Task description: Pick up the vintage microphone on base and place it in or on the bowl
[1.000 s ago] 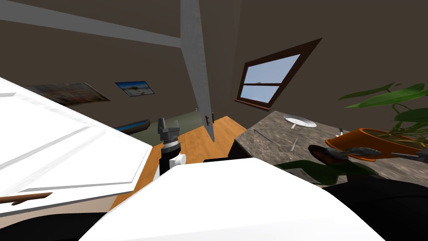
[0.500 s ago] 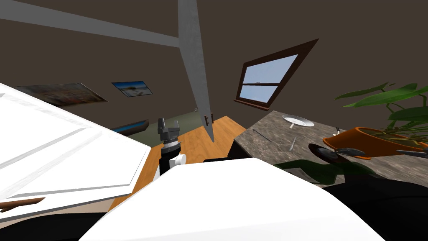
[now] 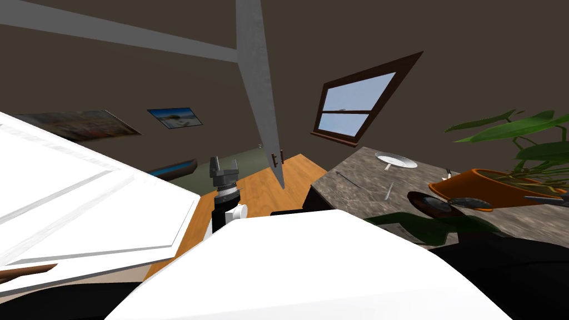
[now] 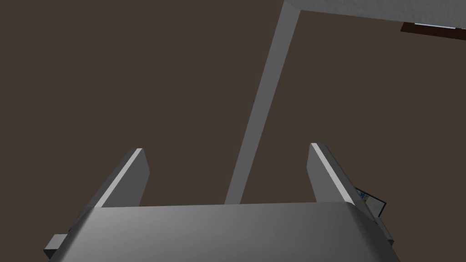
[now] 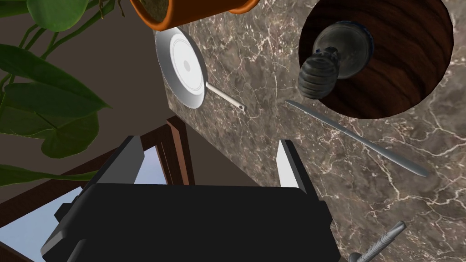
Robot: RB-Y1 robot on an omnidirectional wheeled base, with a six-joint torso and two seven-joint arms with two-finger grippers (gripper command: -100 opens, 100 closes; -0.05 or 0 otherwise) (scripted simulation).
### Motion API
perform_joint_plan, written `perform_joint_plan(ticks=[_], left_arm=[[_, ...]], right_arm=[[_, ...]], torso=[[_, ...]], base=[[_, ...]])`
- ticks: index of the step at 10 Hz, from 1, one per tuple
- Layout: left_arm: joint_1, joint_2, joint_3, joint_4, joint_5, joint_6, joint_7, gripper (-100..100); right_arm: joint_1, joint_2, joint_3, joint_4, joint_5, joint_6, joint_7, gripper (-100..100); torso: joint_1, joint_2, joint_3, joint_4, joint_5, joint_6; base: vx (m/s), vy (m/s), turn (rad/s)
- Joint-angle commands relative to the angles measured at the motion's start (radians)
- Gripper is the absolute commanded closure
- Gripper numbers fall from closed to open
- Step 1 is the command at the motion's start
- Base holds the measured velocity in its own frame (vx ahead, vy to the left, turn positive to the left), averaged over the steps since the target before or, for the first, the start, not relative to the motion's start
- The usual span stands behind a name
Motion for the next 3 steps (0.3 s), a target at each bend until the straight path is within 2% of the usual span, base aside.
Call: perform_joint_plan(ticks=[1, 3], left_arm=[[0.000, 0.000, 0.000, 0.000, 0.000, 0.000, 0.000, 0], [0.000, 0.000, 0.000, 0.000, 0.000, 0.000, 0.000, 0]], right_arm=[[0.000, 0.000, 0.000, 0.000, 0.000, 0.000, 0.000, 0], [0.000, 0.000, 0.000, 0.000, 0.000, 0.000, 0.000, 0]], torso=[[0.000, 0.000, 0.000, 0.000, 0.000, 0.000], [0.000, 0.000, 0.000, 0.000, 0.000, 0.000]], base=[[0.000, 0.000, 0.000], [0.000, 0.000, 0.000]])
